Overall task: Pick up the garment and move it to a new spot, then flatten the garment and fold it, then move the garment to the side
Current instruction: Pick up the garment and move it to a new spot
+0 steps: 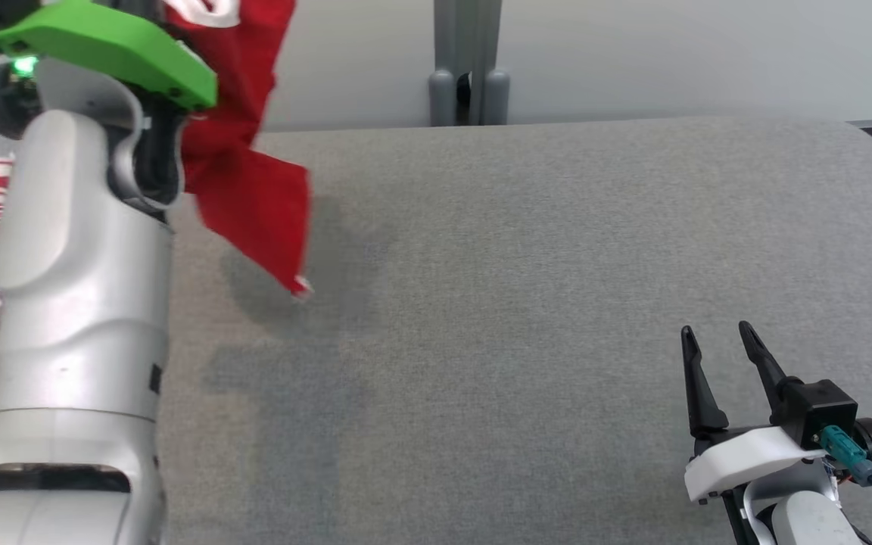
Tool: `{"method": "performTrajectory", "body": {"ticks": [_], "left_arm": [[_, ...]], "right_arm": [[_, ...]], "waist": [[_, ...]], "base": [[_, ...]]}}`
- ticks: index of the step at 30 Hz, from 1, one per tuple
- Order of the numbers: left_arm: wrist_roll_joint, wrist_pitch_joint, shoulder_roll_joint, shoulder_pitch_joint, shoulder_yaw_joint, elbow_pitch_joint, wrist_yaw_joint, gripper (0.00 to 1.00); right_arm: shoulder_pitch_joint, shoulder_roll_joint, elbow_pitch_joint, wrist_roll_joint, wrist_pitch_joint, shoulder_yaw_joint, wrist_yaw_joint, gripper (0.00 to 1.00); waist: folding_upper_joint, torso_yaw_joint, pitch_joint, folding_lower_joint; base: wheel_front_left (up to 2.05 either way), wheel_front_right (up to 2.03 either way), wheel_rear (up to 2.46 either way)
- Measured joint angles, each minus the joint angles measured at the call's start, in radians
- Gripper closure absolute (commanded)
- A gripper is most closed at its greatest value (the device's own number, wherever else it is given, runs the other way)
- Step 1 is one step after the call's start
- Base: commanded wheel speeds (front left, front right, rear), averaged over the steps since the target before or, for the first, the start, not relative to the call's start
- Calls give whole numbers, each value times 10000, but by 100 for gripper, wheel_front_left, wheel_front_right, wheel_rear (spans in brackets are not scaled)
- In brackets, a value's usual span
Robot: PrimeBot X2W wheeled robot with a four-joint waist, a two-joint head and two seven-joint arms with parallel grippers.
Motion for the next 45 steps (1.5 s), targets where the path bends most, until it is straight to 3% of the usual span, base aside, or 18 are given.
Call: {"method": "performTrajectory", "body": {"ticks": [3, 7, 11, 14, 26, 27, 28, 29, 36, 45], "left_arm": [[-516, -209, -497, 443, -142, -527, 21, 100], [-1383, -951, -529, 1488, -1080, -1177, 165, 100], [-2431, -1546, -663, 3245, -3007, -1285, 763, 100], [-2615, -1810, -600, 4079, -3620, -897, 1223, 100], [-2928, -1910, -598, 5987, -3710, -738, 1561, 100], [-2934, -1910, -598, 6043, -3731, -771, 1565, 83], [-2928, -1910, -598, 6050, -3760, -796, 1563, 55], [-2913, -1910, -598, 6050, -3754, -832, 1565, 0], [-2140, -1912, -598, 6056, -3381, -1459, 1476, 0], [73, -1910, -428, 6385, -3103, -1879, 1041, 0]], "right_arm": [[94, -10, 8, 56, -2, -13, 0, 0], [131, -12, 25, 159, -4, 71, 0, 0], [103, -6, 56, 267, -4, 178, 0, 0], [-4, -6, 50, 295, -4, 228, 0, 0], [-157, -6, 127, 290, -4, 132, 0, 0], [-163, -8, 146, 290, -4, 157, 0, 0], [-168, -6, 161, 291, -4, 182, 0, 0], [-168, -4, 171, 293, -4, 201, 0, 0], [-131, -6, 230, 305, -4, 230, 0, 0], [153, -6, 320, 211, -4, 67, 0, 0]], "waist": [[0, -351, -158, 0], [0, -802, -148, 0], [0, -1048, 128, 0], [0, -1140, 432, 0], [0, -1209, 1073, 0], [0, -1161, 1039, 0], [0, -1121, 1010, 0], [0, -1085, 986, 0], [0, -796, 680, 0], [0, -219, -93, 0]], "base": [[0, 0, 0], [0, 0, 0], [0, 0, 0], [0, 0, 0], [0, 0, 0], [0, 0, 0], [0, 0, 0], [0, 0, 0], [0, 0, 0], [0, 0, 0]]}}
